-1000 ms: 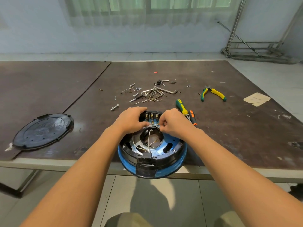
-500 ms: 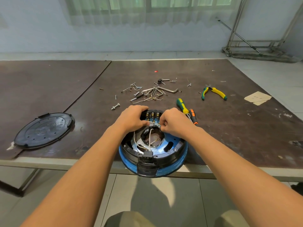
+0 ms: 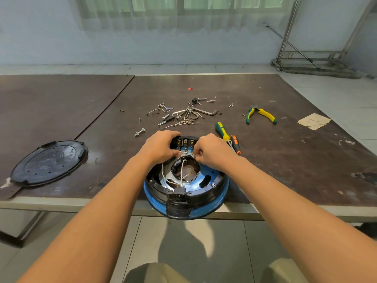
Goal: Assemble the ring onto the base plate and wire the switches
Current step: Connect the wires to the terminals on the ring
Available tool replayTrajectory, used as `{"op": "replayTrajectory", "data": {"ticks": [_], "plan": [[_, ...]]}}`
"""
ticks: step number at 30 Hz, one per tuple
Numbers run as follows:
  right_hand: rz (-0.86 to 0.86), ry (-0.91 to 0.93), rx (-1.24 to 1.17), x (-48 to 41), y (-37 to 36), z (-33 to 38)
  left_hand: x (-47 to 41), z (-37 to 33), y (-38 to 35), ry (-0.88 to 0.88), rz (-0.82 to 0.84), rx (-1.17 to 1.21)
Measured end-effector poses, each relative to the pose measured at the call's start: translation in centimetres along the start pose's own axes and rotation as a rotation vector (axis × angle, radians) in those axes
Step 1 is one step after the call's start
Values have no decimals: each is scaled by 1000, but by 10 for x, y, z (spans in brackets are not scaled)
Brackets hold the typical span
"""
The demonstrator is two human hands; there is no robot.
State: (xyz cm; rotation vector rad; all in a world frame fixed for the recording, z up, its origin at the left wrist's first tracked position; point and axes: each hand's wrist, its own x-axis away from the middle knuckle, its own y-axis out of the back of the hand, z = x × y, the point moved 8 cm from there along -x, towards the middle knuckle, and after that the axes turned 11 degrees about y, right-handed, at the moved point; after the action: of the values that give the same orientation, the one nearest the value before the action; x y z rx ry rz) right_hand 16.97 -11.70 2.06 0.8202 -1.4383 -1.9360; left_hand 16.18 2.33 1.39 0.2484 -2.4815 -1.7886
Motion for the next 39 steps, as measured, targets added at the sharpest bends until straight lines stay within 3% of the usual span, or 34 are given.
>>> {"op": "replayTrajectory", "data": {"ticks": [39], "plan": [[-20, 22, -19, -2, 1, 0, -3, -4, -5, -34, 11, -106]]}}
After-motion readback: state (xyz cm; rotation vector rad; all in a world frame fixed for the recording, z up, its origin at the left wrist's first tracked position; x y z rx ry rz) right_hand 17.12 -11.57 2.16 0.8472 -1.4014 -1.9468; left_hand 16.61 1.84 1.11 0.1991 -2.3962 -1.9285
